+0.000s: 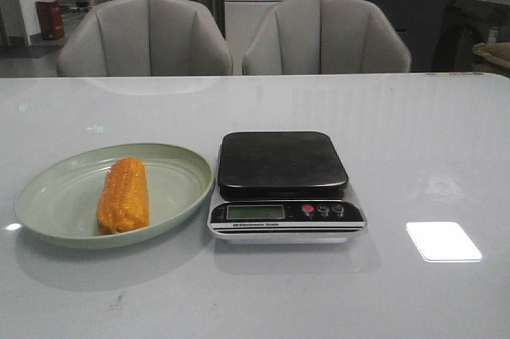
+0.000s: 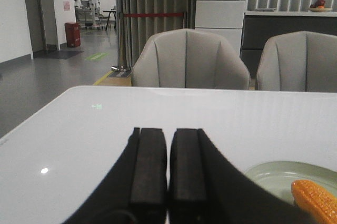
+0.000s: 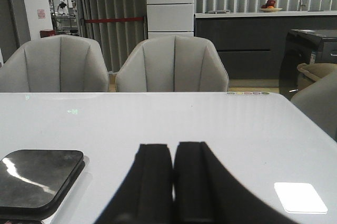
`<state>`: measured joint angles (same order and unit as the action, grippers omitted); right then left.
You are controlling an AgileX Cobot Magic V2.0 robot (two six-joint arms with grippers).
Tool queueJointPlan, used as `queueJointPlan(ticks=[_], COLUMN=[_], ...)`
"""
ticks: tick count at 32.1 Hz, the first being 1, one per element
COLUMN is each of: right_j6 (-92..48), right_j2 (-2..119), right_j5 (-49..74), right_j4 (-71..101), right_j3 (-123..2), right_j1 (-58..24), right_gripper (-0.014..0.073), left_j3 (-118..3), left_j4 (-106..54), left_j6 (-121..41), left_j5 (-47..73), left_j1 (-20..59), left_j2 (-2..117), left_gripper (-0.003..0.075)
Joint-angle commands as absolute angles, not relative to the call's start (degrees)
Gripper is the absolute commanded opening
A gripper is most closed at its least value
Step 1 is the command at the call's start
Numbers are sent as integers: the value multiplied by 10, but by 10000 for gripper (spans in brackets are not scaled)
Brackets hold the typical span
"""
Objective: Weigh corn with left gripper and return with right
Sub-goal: 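Move the left gripper toward the corn cob on the green plate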
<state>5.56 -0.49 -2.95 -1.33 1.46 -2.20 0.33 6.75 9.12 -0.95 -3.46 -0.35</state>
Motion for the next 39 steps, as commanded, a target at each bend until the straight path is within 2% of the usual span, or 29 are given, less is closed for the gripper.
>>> queueJointPlan(ticks=[1, 3, 5, 15, 20, 30, 33, 35, 39], right_j6=[52, 52, 52, 52, 52, 52, 52, 52, 52], right_j2=[-16, -16, -16, -16, -16, -16, -16, -16, -16], right_j5=[-74, -74, -74, -74, -74, -74, -74, -74, -74], right_j4=[-18, -18, -18, -18, -18, -18, -18, -18, -18], right_j3=[21, 21, 21, 21, 21, 21, 21, 21, 21], right_j1=[-20, -20, -20, -20, -20, -20, -20, -20, -20], right_gripper=[164, 164, 164, 164, 164, 164, 164, 164, 164], left_j3=[22, 20, 3, -210, -263, -254, -268, -284, -325], left_j4=[68, 54, 48, 51, 15, 18, 21, 22, 22], left_j6=[92, 106, 121, 127, 127, 127, 127, 127, 127], left_j5=[-106, -161, -160, 107, 239, 239, 242, 244, 253], left_j1=[-35, -35, -35, 12, 37, 71, 92, 103, 118], left_j2=[-15, -15, -14, 83, 132, 168, 192, 213, 274], left_gripper=[114, 114, 114, 114, 114, 125, 216, 322, 580])
